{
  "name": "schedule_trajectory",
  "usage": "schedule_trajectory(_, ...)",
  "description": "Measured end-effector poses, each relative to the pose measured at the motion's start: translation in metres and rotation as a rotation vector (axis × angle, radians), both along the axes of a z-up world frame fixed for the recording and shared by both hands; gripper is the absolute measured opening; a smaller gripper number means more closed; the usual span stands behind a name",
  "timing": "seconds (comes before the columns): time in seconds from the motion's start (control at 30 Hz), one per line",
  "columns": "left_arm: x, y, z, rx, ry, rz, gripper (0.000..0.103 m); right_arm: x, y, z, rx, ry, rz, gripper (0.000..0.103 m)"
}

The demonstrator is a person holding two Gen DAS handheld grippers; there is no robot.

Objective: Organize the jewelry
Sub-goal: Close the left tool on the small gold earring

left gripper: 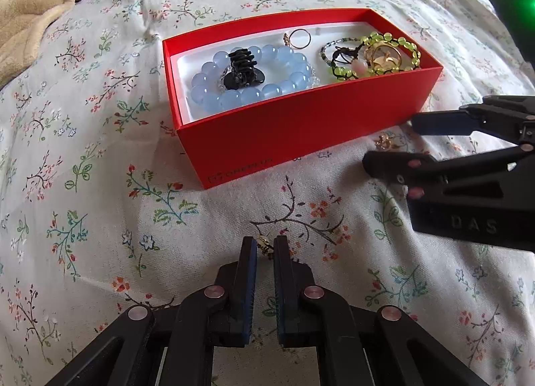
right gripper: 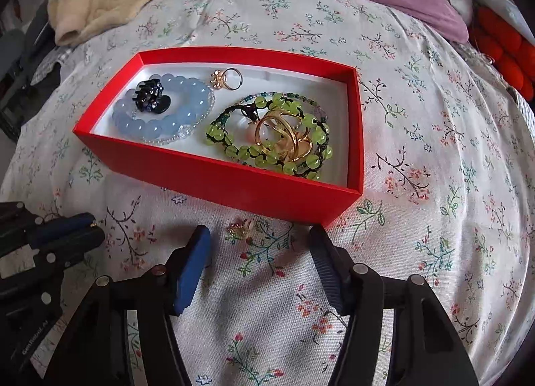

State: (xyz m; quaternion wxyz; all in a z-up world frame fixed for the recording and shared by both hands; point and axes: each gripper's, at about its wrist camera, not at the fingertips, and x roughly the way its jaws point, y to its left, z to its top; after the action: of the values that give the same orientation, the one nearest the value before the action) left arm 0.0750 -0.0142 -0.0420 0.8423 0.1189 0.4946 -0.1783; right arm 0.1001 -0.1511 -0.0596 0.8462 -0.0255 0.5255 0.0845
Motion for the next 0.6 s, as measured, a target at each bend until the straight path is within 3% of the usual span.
schedule_trajectory(0.4, -0.0015, 0.0012, -0.0002, -0.006, 0.011, 0.005, 0.005, 0.0053, 0.0072, 0.0005, 0.029, 0.024, -0.025, 0.014)
schedule_trajectory(0.6, 0.0000, -0.0001, 0.0009, -0.006, 0.011, 0.010, 0.005, 0.0030, 0.0012, 0.0032, 0.054, 0.042, -0.028, 0.013)
